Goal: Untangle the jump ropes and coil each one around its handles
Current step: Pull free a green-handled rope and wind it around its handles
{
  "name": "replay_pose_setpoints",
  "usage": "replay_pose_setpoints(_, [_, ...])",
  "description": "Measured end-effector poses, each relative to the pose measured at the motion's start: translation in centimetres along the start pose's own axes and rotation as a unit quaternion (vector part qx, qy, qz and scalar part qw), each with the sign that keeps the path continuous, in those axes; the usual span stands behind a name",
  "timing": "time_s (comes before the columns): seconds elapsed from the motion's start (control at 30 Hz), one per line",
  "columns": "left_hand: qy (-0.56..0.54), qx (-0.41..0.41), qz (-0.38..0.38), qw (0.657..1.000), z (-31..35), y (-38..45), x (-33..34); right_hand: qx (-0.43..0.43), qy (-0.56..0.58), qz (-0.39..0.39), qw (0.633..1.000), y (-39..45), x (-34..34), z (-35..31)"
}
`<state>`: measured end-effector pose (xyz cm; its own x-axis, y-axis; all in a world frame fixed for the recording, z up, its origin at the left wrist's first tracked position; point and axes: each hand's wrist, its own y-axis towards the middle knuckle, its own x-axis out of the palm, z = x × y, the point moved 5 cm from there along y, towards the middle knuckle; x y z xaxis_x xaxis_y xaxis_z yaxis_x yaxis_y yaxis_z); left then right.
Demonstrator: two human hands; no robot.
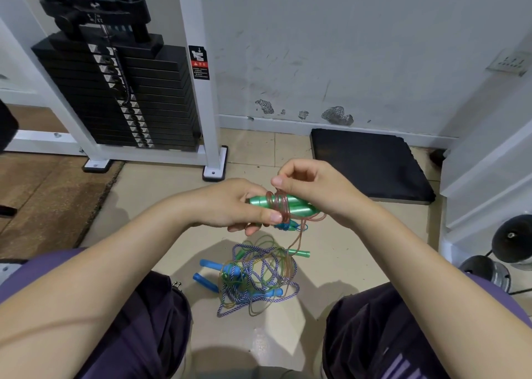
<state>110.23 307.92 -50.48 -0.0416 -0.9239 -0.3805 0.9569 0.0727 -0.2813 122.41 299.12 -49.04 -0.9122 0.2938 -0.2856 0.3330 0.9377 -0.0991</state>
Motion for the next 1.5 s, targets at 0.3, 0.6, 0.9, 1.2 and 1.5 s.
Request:
replay_pose_setpoints(0.3, [-0.143,0.06,0.123,0.98,0.5,0.2,-2.2,0.037,0.213,-0.091,0.972,0.1,0.3,0.1])
replay_pose_setpoints(0.6, [-0.209,0.001,0.378,0.902,-1.5,-0.5,-5.9,0.034,0.018,-0.006,0.999,-0.2,1.3,0.5])
replay_pose_setpoints(0.9, [-0.063,-0.094,0.183,0.977,-3.5,0.8,-4.7,-0.141,-0.074,0.112,0.981,-1.2,-2.0,-3.9])
replay_pose_setpoints(1.2, [0.091,-0.112,-0.017,0.989,-1.3,1.4,0.0,-0.122,-0.065,0.077,0.987,-1.0,-1.2,-2.7])
replay_pose_setpoints(1.5, [0.144,-0.044,0.002,0.989,0.0,1.4,0.4,-0.037,-0.163,0.154,0.974,0.1,-2.3,-0.3])
